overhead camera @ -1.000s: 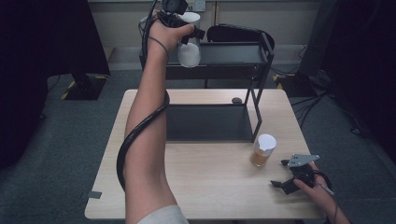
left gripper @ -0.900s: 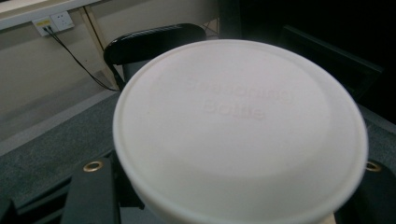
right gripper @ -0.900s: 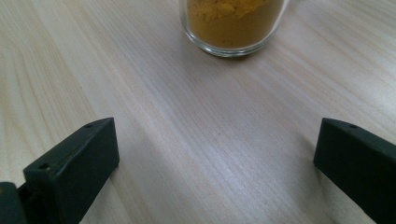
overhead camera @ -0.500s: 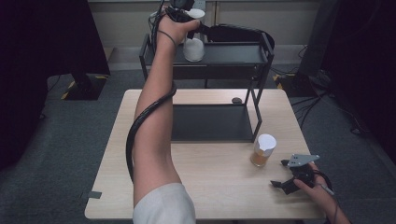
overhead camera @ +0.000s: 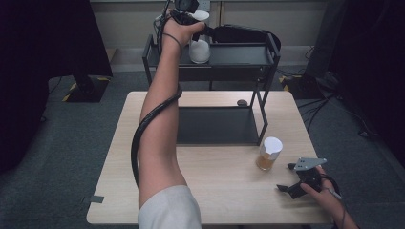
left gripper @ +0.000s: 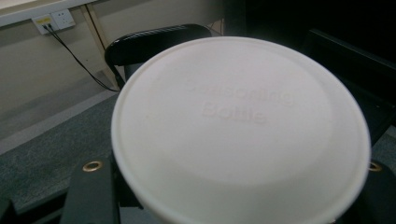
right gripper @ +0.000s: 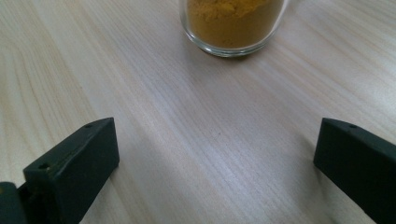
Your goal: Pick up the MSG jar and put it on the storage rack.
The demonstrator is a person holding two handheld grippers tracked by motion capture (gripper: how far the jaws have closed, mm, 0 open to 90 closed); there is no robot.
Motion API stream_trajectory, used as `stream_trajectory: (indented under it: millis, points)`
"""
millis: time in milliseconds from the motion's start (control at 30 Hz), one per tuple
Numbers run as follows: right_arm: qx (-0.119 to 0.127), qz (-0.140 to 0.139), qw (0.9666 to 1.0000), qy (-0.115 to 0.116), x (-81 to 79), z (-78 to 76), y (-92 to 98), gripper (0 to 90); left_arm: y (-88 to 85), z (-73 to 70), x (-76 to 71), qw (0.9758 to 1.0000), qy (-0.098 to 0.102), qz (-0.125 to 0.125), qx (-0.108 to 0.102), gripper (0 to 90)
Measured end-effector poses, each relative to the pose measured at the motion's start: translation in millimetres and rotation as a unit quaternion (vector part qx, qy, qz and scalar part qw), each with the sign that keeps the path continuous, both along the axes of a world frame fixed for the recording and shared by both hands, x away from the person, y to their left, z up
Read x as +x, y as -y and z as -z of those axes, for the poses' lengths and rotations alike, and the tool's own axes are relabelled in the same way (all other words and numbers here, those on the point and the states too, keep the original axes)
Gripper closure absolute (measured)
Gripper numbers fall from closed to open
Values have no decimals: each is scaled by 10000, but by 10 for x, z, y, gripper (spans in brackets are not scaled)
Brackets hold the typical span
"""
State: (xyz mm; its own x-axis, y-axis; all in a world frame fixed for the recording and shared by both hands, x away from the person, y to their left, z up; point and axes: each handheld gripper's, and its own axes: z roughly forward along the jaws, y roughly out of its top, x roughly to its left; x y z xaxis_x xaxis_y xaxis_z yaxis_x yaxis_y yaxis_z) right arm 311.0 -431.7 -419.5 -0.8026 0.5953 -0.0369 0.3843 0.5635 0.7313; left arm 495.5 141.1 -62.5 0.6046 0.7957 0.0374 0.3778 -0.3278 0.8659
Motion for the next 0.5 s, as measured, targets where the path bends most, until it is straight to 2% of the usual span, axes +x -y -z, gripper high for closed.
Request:
stream_trajectory:
  millis: [133, 200, 233, 367, 500]
  points:
    - [0, 1, 10000, 0, -1, 0, 0, 0, 7, 8, -26, 10000, 29, -43, 6, 331]
    - [0, 1, 10000, 1, 0, 0, 0, 0, 19, 24, -69, 9998, 111, -150, -47, 219]
    - [0, 1, 10000, 1, 0, 0, 0, 0, 8, 32, -85, 9997, 107, -191, -144, 219]
    - [0, 1, 10000, 1, 0, 0, 0, 0, -22, 30, -162, 9993, 114, -279, -205, 143]
    - [1, 2, 10000, 2, -1, 1, 0, 0, -66, 67, -260, 9989, 142, -329, -311, 108]
